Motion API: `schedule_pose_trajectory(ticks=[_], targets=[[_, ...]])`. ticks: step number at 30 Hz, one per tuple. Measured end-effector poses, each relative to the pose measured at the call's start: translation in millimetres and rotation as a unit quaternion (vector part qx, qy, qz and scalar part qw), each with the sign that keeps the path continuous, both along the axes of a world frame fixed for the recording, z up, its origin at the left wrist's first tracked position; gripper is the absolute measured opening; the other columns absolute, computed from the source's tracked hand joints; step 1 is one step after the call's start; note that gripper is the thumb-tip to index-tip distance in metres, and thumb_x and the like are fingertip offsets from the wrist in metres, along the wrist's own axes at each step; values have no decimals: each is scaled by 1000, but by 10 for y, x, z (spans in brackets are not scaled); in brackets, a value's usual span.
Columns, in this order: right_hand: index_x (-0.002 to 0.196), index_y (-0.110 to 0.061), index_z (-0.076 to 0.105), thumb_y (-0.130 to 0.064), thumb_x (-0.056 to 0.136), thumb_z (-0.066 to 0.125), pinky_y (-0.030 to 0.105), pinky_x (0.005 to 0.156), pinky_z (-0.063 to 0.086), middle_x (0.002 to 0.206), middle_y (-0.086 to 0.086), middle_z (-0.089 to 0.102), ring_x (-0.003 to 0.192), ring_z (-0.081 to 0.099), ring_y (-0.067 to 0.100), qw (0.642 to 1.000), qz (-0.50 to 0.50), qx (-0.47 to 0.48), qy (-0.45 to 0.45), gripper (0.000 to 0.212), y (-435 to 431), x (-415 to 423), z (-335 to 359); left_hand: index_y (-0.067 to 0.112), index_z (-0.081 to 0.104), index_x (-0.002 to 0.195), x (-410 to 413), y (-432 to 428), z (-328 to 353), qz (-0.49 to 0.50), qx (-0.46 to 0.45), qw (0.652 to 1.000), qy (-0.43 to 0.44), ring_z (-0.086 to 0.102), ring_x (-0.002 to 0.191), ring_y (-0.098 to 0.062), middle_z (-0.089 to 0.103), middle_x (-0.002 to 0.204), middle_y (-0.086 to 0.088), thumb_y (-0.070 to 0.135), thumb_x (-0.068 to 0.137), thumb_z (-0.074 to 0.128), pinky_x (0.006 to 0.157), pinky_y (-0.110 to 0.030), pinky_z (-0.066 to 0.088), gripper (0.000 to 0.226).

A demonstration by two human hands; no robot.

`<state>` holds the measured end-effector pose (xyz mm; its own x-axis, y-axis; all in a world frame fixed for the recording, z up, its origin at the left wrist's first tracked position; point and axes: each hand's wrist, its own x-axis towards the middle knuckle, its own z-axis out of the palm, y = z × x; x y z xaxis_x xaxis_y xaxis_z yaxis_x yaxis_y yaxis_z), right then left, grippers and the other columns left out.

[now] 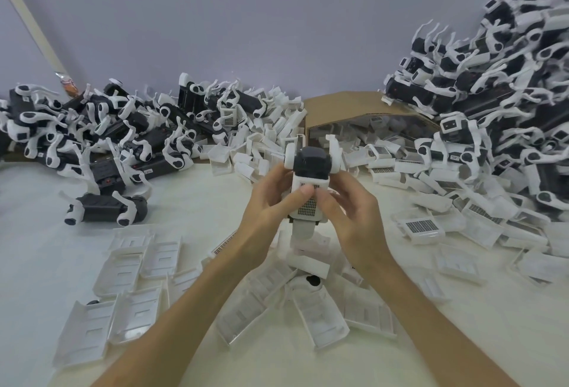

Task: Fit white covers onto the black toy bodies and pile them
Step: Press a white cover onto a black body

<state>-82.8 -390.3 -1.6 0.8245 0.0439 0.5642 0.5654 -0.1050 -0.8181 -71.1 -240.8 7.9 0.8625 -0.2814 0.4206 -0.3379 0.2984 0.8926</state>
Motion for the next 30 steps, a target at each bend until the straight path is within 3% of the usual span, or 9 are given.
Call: schedule_pose_trajectory(ticks=[5, 8, 11, 17, 22, 24, 27, 30], targets=[[122, -23, 63, -36, 100, 53, 26, 89, 53, 111, -6, 72, 108, 68, 14, 1000, -2, 22, 19, 27, 42, -13, 1, 21, 57, 137, -52, -81, 1, 7, 11, 1000, -15, 64, 118, -15, 70, 124, -1, 24, 100, 53, 90, -21, 52, 37], [119, -12, 64, -27, 101, 50, 29, 85, 55, 105, -2, 73, 102, 69, 16, 1000, -14, 18, 6, 27, 55, -20, -23, 20, 57, 134, -69, -111, -20, 29, 2, 1000, 1, 67, 112, -15, 72, 116, -1, 26, 97, 57, 86, -21, 53, 37], [116, -8, 64, -22, 101, 50, 25, 82, 53, 100, -3, 73, 98, 70, 15, 1000, -19, 22, -11, 26, 82, -48, -41, 16, 56, 132, -77, -153, -61, 35, -21, 999, 3, 67, 111, -15, 72, 115, -1, 22, 96, 58, 85, -23, 54, 36], [107, -13, 70, -19, 100, 52, 24, 78, 53, 92, -6, 74, 90, 71, 15, 999, -37, 29, -27, 20, 112, -75, -43, 19, 59, 127, -76, -167, -98, 53, -34, 998, 2, 68, 107, -16, 73, 110, -3, 20, 94, 60, 81, -24, 55, 33], [105, -12, 73, -19, 97, 60, 21, 76, 54, 93, -5, 76, 89, 72, 12, 998, -12, 54, 1, 16, 101, -47, -28, 13, 58, 130, -60, -144, -90, 68, -14, 998, -1, 67, 101, -11, 72, 105, 6, 20, 96, 55, 81, -27, 55, 35], [113, -9, 71, -22, 96, 63, 20, 79, 54, 99, -4, 76, 95, 71, 12, 999, 6, 52, 9, 23, 85, -24, -9, 13, 61, 128, -53, -117, -64, 69, -25, 997, 29, 68, 100, -17, 72, 108, -2, 24, 94, 56, 84, -34, 57, 36], [123, -10, 67, -24, 93, 67, 29, 89, 56, 109, -2, 74, 107, 69, 19, 1000, 8, 29, -3, 33, 54, -21, 10, 14, 65, 127, -33, -67, -37, 42, -48, 994, 93, 60, 118, -43, 67, 123, -21, 30, 91, 60, 99, -57, 50, 40], [122, -17, 66, -26, 96, 64, 35, 92, 56, 110, -5, 73, 108, 68, 19, 1000, -5, 18, -15, 27, 37, -34, 9, 11, 63, 130, -24, -52, -42, 12, -36, 993, 110, 57, 122, -45, 64, 127, -24, 28, 89, 63, 107, -61, 44, 45]])
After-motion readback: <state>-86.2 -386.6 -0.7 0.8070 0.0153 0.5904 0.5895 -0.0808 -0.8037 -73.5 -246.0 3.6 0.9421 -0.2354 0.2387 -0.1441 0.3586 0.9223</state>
